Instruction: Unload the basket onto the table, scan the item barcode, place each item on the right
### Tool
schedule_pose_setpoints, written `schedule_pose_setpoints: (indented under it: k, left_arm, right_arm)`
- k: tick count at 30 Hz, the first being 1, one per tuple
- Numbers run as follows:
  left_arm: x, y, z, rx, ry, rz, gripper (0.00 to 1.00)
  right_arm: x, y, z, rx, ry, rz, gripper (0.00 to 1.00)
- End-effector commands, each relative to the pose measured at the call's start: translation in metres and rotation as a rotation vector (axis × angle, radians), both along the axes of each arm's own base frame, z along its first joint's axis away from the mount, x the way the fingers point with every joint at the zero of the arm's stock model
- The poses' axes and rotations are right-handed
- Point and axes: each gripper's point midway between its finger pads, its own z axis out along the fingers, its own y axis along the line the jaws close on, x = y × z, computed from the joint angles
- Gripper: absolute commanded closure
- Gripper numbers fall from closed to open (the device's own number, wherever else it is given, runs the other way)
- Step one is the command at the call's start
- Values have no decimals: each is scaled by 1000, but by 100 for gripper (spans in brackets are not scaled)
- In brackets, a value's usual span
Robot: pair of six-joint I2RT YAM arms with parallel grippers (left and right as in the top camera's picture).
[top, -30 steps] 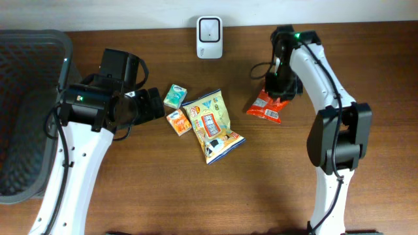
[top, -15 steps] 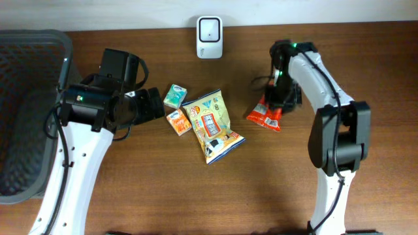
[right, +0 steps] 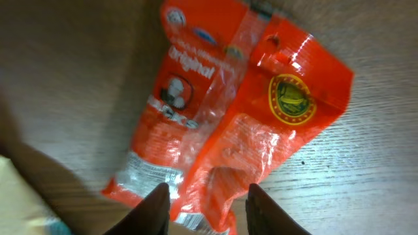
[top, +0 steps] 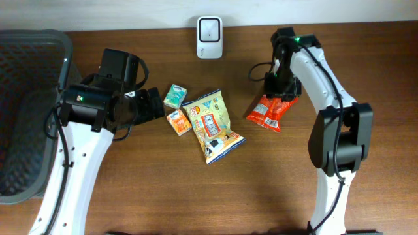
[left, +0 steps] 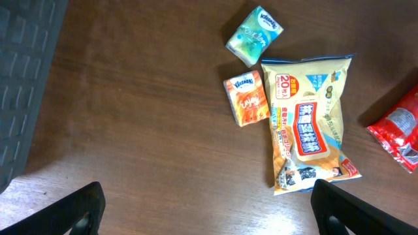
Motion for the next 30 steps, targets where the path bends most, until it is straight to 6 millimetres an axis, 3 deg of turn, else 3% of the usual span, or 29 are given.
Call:
schedule_pose_setpoints:
  k: [1,3,7,13,16,22,27,30]
  left_arm:
    - [1,0,-1,-1,2,12,1]
    - [1,0,-1,-1,2,12,1]
    - [1,0,-1,-1,2,12,1]
    - [1,0,-1,-1,2,12,1]
    - [1,0,-1,-1,2,12,1]
    - [1,0,-1,-1,2,12,1]
    - [0,0,-1,-1,3,12,1]
    - [1,0,-1,-1,2,12,1]
  right_arm:
    - [-8,-2,-24,-7,35,-5,76]
    - [-10,-2,-36,-8,36,-6,84]
    - [-10,-2,-39,-7,32,-6,85]
    - [-9,-4,3,-12,48,-8,83]
    - [-20,-5,8,-19,95,-2,74]
    - [-41,-7,-24,-29,173,-6,65]
    - [-45,-9,-53,-33,162,-6,65]
    - [-51,-18,-52,-84,182,-3,65]
